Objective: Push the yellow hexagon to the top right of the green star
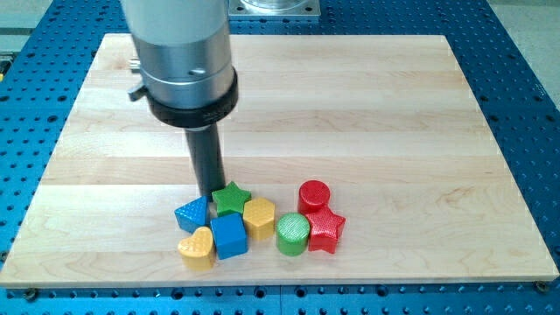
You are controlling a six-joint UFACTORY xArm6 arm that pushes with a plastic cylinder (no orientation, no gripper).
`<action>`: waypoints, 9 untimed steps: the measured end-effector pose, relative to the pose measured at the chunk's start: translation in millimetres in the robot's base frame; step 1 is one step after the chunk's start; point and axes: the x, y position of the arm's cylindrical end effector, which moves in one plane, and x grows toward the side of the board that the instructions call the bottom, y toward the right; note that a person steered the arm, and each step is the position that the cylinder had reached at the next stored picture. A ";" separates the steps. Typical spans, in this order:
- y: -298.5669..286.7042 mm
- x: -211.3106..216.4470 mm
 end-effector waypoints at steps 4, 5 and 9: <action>247.6 11.5; 209.3 77.5; 75.0 97.3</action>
